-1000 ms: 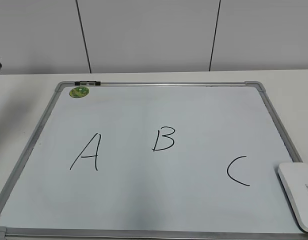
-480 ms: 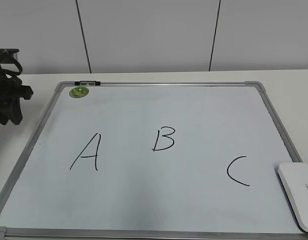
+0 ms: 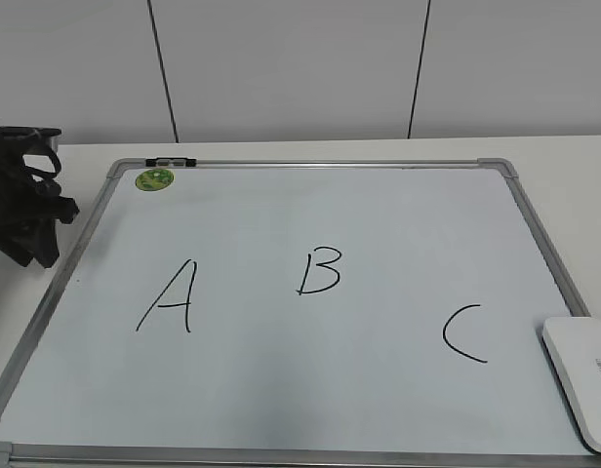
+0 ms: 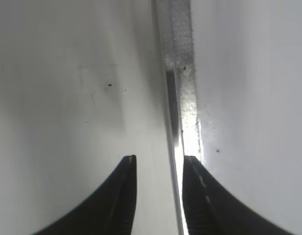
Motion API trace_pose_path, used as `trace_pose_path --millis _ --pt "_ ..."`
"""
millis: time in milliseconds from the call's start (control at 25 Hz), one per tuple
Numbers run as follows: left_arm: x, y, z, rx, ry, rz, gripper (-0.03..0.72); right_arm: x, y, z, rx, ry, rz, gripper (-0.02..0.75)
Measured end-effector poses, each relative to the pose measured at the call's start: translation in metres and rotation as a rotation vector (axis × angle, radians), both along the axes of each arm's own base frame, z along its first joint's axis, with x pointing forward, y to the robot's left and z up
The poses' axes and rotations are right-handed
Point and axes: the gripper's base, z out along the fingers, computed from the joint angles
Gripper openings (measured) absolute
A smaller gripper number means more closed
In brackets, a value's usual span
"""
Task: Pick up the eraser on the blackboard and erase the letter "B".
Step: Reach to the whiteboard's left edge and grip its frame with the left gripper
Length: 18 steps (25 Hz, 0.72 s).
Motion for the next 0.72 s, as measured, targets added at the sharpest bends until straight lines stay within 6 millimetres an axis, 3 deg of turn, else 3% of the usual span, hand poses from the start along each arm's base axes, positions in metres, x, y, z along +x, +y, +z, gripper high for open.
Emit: trace_pose_path --millis 720 --pt "0.0089 -0.008 -0.0027 -0.024 -0.085 -0.002 0.24 0.0 0.0 0.0 0.0 0.0 0.0 0.573"
